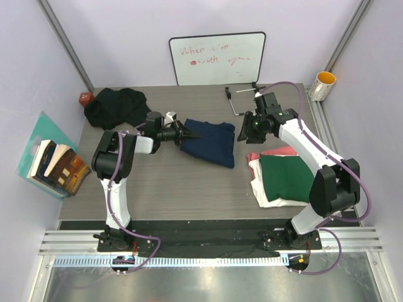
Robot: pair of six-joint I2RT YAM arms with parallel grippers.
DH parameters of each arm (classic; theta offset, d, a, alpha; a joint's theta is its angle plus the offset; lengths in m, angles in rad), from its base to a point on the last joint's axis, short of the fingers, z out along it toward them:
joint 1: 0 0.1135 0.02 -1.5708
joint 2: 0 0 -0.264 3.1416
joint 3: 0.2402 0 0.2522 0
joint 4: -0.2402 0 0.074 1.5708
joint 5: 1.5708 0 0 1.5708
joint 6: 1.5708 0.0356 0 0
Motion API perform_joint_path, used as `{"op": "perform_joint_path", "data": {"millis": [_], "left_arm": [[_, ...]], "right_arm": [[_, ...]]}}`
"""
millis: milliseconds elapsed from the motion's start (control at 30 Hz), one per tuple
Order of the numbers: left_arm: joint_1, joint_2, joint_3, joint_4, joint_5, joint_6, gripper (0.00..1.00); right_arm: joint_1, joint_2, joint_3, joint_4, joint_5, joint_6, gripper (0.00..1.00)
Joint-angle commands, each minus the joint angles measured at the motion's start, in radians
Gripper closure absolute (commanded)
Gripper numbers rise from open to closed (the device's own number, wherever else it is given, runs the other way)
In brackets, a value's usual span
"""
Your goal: Fold and stack the t-shirts
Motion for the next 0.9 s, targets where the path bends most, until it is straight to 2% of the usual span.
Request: {"op": "perform_joint_path", "data": {"millis": [0, 233, 433, 567, 733, 867], "left_arm": [[-0.006, -0.066, 0.085, 0.105, 0.019, -0.094, 1.0], [-0.049, -0.059, 0.206, 0.087, -0.035, -0.14, 1.0], [-0.135, -0.037, 0.327, 0.039, -0.073, -0.146, 1.0], [-0.212, 0.009, 0.482, -0.007, -0.118, -0.154, 1.0], [-0.273, 0.07, 0.671, -0.07, -0.156, -0.163, 1.0], [-0.306, 0.09, 0.728, -0.084, -0.193, -0.185, 1.0]], "right_arm": [[-0.029, -0.065, -0.008, 0.031, 0.043, 0.012, 0.55], [-0.05, -0.089, -0.031, 0.031, 0.072, 0.02, 0.55], [-0.061, -0.127, -0.056, 0.039, 0.123, 0.039, 0.55], [-0.073, -0.158, -0.068, 0.039, 0.188, 0.049, 0.55], [-0.096, -0.244, -0.073, 0.039, 0.272, 0.067, 0.55], [-0.102, -0.347, -0.076, 0.05, 0.35, 0.093, 0.55]]}}
